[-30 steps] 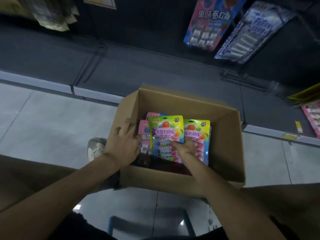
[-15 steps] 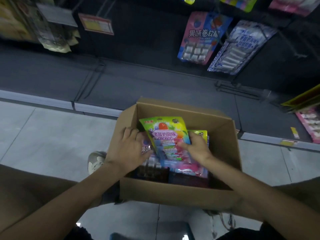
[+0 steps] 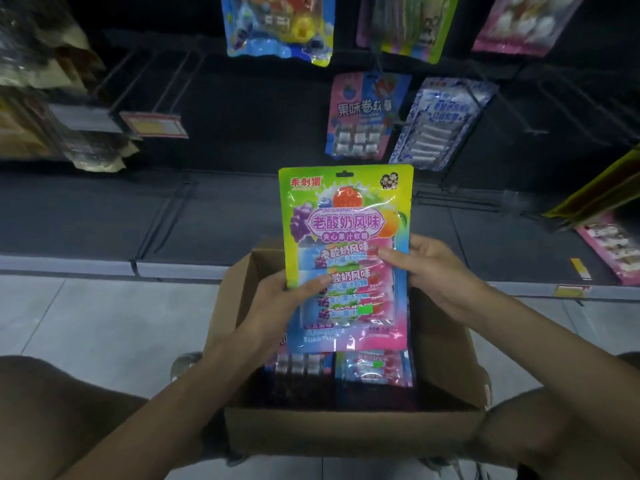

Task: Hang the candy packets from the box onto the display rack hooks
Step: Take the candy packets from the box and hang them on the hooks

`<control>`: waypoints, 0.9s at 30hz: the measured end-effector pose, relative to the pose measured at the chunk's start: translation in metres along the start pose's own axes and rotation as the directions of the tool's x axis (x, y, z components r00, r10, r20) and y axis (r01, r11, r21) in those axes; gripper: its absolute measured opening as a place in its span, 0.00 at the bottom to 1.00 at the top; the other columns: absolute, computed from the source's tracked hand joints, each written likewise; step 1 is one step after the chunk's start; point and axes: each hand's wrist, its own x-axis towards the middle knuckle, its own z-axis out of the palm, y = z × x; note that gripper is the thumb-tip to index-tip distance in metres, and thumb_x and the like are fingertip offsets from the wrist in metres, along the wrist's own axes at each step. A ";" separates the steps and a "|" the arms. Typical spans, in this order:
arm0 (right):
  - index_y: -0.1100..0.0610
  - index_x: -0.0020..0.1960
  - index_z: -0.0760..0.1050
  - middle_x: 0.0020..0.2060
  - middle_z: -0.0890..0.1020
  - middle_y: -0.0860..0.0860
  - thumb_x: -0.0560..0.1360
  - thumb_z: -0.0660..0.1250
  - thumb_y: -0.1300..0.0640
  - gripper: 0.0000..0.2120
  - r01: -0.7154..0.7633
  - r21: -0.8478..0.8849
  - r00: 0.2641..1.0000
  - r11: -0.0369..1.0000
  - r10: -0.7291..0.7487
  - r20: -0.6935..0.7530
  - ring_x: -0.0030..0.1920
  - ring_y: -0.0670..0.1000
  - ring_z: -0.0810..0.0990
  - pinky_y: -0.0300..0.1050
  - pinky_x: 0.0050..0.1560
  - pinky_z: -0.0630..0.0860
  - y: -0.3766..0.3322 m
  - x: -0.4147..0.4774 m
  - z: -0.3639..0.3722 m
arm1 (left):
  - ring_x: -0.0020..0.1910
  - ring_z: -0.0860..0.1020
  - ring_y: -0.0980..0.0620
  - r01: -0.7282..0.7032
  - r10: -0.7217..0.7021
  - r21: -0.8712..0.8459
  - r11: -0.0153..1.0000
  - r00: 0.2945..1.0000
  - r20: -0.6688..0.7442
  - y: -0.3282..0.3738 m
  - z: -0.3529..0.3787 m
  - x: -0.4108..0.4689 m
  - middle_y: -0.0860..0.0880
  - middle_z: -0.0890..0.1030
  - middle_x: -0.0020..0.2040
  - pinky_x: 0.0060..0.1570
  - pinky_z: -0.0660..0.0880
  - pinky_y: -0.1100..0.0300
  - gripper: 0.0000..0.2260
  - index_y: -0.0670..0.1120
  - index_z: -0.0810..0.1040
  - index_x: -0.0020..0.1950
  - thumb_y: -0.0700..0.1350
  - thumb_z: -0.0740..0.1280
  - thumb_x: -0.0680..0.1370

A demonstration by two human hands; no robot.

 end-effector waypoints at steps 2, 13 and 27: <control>0.57 0.65 0.83 0.57 0.88 0.54 0.78 0.75 0.53 0.17 0.012 0.054 1.000 0.998 -0.011 -0.025 0.59 0.59 0.87 0.63 0.68 0.78 -0.005 0.000 -0.005 | 0.56 0.86 0.38 -0.016 0.015 -0.015 1.000 1.000 -0.013 0.008 0.011 0.001 0.41 0.87 0.58 0.62 0.80 0.38 0.09 0.42 0.86 0.59 0.41 0.73 0.79; 0.60 0.63 0.82 0.58 0.87 0.59 0.74 0.77 0.54 0.20 0.152 0.260 0.988 0.954 -0.142 -0.059 0.60 0.60 0.86 0.62 0.70 0.77 -0.052 -0.003 -0.033 | 0.55 0.86 0.38 -0.148 0.146 0.046 0.988 0.988 0.047 0.053 0.058 0.024 0.40 0.87 0.57 0.53 0.83 0.45 0.15 0.38 0.84 0.61 0.45 0.75 0.78; 0.56 0.50 0.86 0.50 0.89 0.56 0.76 0.76 0.61 0.04 0.454 0.144 0.843 0.879 -0.372 -0.388 0.53 0.61 0.88 0.64 0.64 0.81 -0.126 -0.008 -0.089 | 0.54 0.86 0.54 -0.541 0.534 0.314 0.780 0.838 0.116 0.165 0.129 0.054 0.52 0.88 0.53 0.52 0.82 0.61 0.09 0.45 0.83 0.59 0.43 0.73 0.80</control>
